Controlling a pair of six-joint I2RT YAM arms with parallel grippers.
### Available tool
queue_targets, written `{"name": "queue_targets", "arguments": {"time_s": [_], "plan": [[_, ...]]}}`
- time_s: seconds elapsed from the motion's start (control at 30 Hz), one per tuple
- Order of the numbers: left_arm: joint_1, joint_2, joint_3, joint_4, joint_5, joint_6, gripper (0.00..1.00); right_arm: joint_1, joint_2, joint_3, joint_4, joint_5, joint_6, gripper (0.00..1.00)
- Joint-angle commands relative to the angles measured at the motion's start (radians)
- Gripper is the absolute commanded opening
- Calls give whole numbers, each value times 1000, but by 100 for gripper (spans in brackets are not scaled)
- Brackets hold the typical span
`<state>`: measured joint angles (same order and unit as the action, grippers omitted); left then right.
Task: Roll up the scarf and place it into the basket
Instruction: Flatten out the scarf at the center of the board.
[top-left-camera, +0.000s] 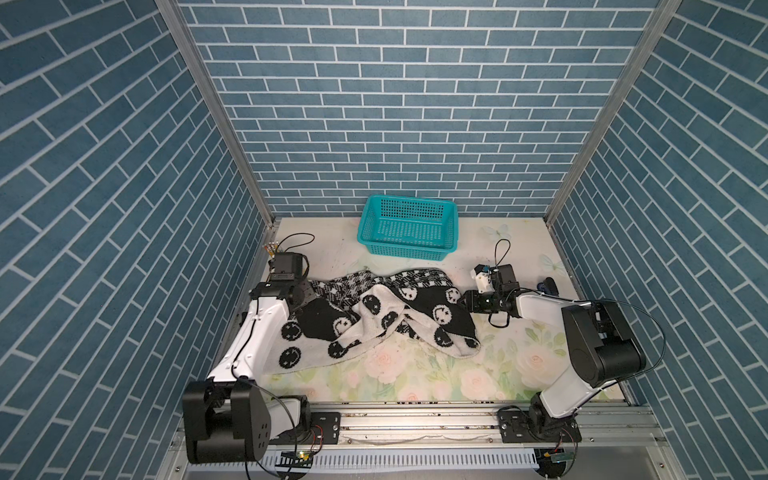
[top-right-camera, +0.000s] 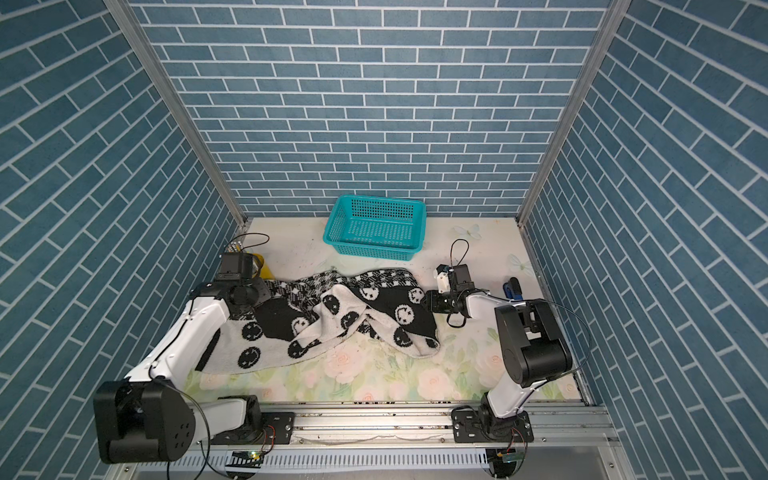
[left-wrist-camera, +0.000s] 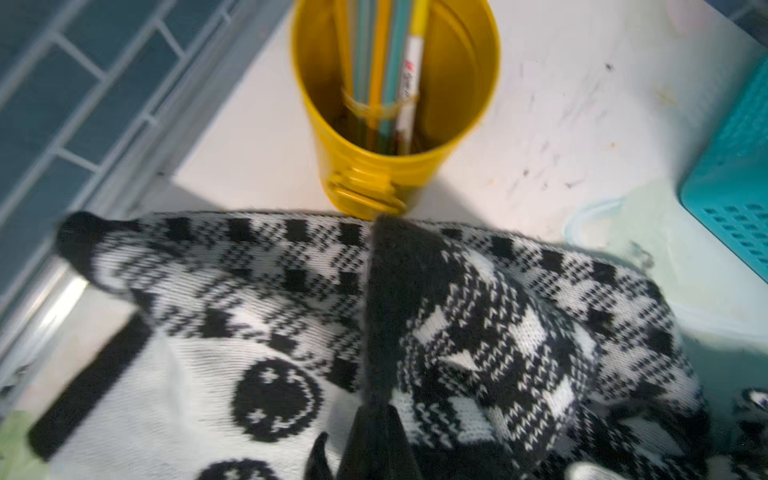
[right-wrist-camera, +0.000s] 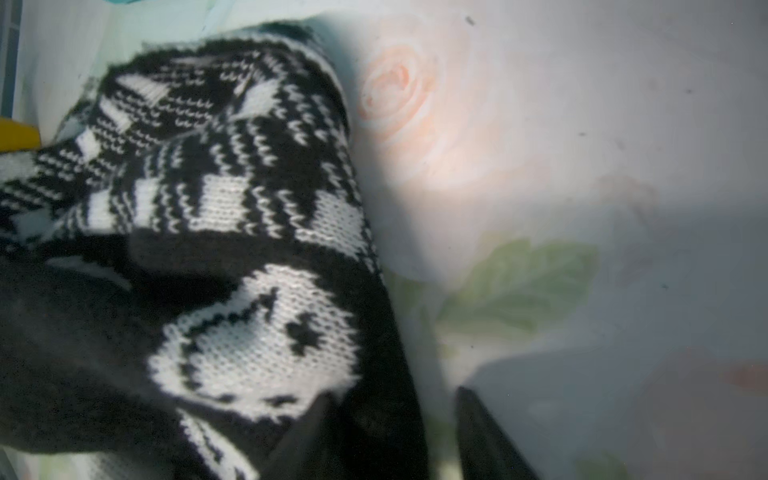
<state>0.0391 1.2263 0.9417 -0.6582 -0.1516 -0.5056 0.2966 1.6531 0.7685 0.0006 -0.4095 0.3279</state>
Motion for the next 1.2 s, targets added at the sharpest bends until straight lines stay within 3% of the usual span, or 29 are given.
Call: {"name": "queue_targets", "arguments": {"time_s": [0.0,0.03,0.13,0.23,0.4,0.53,0.63,0.73,0.8,0.9,1.03,1.17], "plan": [[73,-37,28,-110,-93,65,0,3,3,-9,-16,-16,8,12],[85,-44,35,-112,-89,79,0,-3,-11,-8,-43,21,2,0],[100,-58,53,-118,-75,101,0,-55,-93,0,-138,156,-10,0],[100,-54,64,-113,-25,107,0,-78,-186,71,-309,432,-34,0],[100,-53,61,-92,38,114,0,-149,-316,123,-470,723,-59,0],[100,-59,47,-54,95,116,0,-286,-318,135,-482,748,-106,0],[100,-49,58,-40,147,101,0,-304,-292,169,-506,787,-106,1],[89,-54,66,3,259,95,0,-299,-310,179,-497,748,-101,51],[48,-49,92,28,322,93,0,-291,-347,176,-473,703,-104,65],[-38,-33,146,35,321,89,0,-277,-409,184,-436,547,-116,79],[-77,-18,163,0,285,109,0,-217,-419,182,-353,254,-143,86],[-73,-24,123,-37,144,92,0,-55,-282,216,-304,203,-199,86]]}}
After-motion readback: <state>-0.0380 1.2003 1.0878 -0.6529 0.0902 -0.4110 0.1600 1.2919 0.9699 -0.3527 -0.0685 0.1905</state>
